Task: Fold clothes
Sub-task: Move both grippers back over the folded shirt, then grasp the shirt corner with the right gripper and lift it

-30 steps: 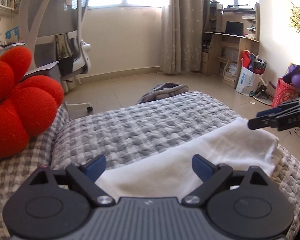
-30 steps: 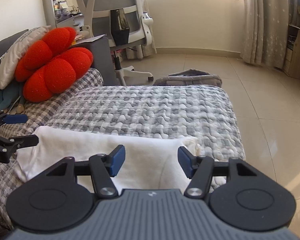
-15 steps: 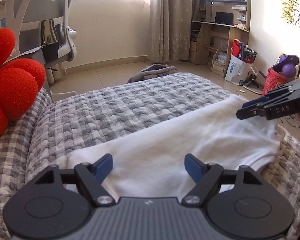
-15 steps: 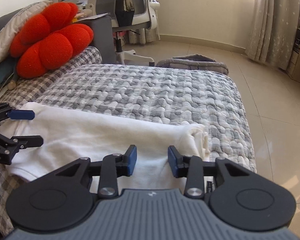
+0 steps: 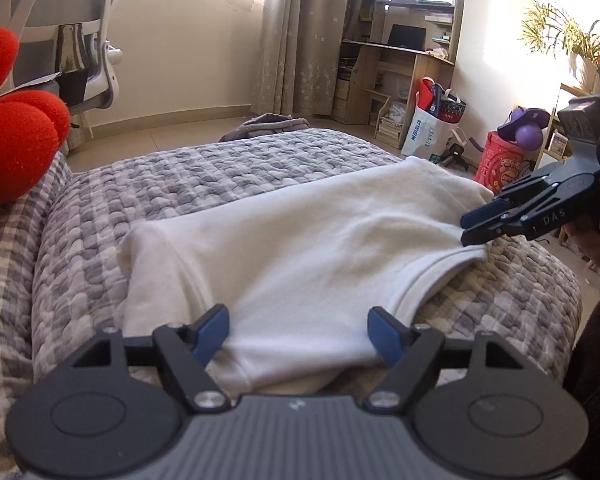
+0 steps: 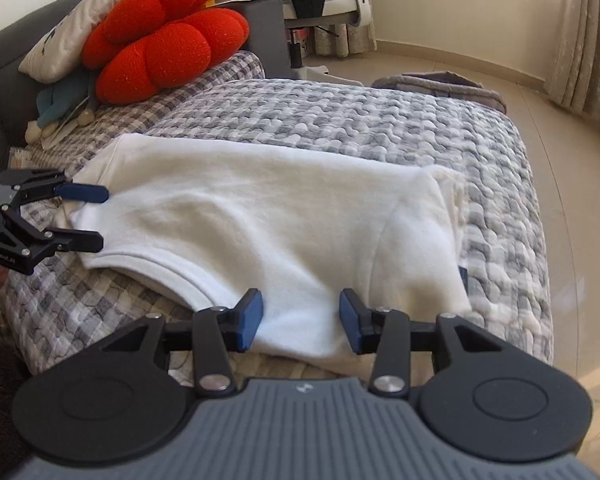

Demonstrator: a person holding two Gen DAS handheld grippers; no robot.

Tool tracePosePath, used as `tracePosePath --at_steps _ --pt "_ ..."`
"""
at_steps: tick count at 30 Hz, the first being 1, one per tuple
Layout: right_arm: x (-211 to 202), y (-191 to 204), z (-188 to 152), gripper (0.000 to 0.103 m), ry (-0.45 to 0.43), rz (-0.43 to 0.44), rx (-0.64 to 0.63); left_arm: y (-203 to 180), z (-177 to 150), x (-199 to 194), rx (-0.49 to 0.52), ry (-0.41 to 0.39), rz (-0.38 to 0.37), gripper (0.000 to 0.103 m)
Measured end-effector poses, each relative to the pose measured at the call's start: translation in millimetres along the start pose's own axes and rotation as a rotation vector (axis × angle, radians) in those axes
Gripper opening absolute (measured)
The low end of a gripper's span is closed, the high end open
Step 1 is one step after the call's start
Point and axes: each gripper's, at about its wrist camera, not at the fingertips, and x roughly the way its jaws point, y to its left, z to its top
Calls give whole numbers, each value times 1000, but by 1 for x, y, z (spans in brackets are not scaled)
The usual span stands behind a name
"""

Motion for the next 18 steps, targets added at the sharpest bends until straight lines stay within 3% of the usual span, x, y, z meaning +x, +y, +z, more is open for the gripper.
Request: tracePosePath --at_steps 2,4,10,13,18 --pt "-13 -6 -2 45 -14 13 52 -1 2 -9 -13 14 6 78" --pt "-27 -10 -1 55 -36 16 99 0 11 -16 -54 29 11 79" --pt "-48 -37 6 57 -86 -40 239 -17 49 -24 -41 -103 -59 78" --pt "-48 -44 5 57 -83 -66 289 -33 60 -10 18 -116 -79 78" --pt "-53 -41 5 57 -106 -55 287 -36 60 7 14 -93 -6 79"
